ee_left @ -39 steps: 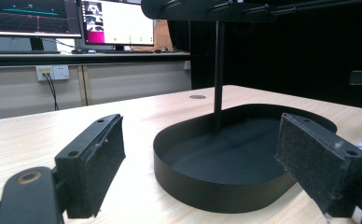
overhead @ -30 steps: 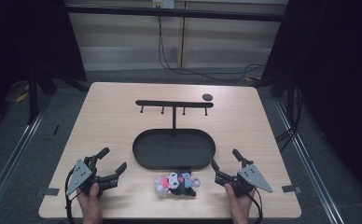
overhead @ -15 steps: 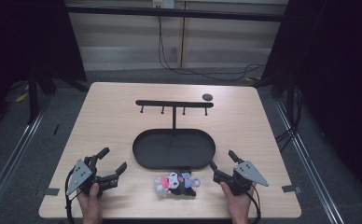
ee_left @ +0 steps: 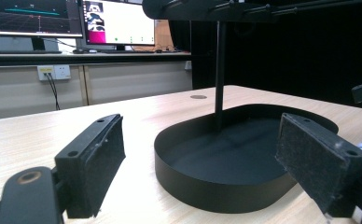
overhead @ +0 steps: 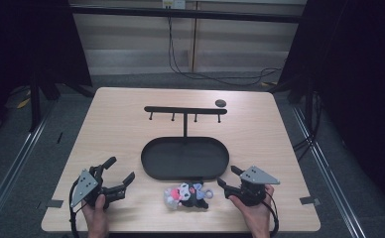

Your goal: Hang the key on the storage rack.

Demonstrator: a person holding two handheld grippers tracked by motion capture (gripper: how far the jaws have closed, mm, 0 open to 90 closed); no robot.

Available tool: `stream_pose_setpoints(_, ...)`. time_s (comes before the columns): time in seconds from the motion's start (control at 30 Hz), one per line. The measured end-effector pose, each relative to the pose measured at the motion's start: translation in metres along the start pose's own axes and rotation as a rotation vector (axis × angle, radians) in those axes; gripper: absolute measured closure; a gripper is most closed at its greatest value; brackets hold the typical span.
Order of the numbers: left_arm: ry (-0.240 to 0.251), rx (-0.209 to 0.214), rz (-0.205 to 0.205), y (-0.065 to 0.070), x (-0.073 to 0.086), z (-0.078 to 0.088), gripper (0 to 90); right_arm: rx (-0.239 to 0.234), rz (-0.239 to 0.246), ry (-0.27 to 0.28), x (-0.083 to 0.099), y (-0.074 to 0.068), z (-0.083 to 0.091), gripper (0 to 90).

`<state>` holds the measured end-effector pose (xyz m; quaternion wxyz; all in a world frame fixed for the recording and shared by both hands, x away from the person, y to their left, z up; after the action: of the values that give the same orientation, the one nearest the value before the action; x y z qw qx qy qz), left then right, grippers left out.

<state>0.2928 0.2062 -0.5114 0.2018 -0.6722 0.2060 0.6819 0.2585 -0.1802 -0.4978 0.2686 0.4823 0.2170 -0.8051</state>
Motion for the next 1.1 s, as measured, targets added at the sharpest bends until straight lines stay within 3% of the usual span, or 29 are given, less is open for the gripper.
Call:
stream_pose_setpoints(0.17,-0.002,-0.007,-0.001,0.000,0.000,0.000,15.2,-0.089,-0.021,-0.072,-0.008,0.001,-0.001,36.6)
stream_pose_setpoints(0.23,0.000,-0.013,0.000,0.000,0.000,0.000,15.2,-0.124,-0.017,-0.096,-0.011,0.001,-0.001,42.3)
stream_pose_setpoints(0.53,-0.007,-0.035,-0.006,-0.001,0.000,0.000,15.2,-0.180,0.015,-0.129,-0.026,0.001,-0.004,46.9)
stream_pose_setpoints(0.63,-0.007,-0.042,-0.006,-0.001,0.000,0.000,15.2,-0.244,0.013,-0.150,-0.030,-0.002,-0.007,43.4)
stream_pose_setpoints(0.8,-0.009,-0.048,-0.010,-0.002,0.000,0.000,15.2,-0.275,0.030,-0.250,-0.036,-0.002,-0.011,44.3)
stream_pose_setpoints(0.87,-0.008,-0.048,-0.009,-0.002,0.000,0.000,15.2,-0.311,0.035,-0.302,-0.039,-0.002,-0.013,39.9)
stream_pose_setpoints(1.03,-0.008,-0.048,-0.009,-0.002,0.000,0.000,15.2,-0.357,0.095,-0.455,-0.042,-0.008,-0.018,29.3)
stream_pose_setpoints(1.1,-0.007,-0.049,-0.008,-0.002,0.000,0.000,15.2,-0.380,0.124,-0.514,-0.041,-0.011,-0.020,33.9)
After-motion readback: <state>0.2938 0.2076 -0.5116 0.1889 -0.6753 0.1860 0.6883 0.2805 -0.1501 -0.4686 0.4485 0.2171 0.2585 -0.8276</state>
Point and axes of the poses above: each handheld gripper's, and its own axes: z roughly backward along the jaws, x roughly out of its underside, y roughly to its right, the point moved 5 cm from there along -z, roughly forward along the jaws, and after that the axes turned 9 degrees about -x, right-handed, at the moved point
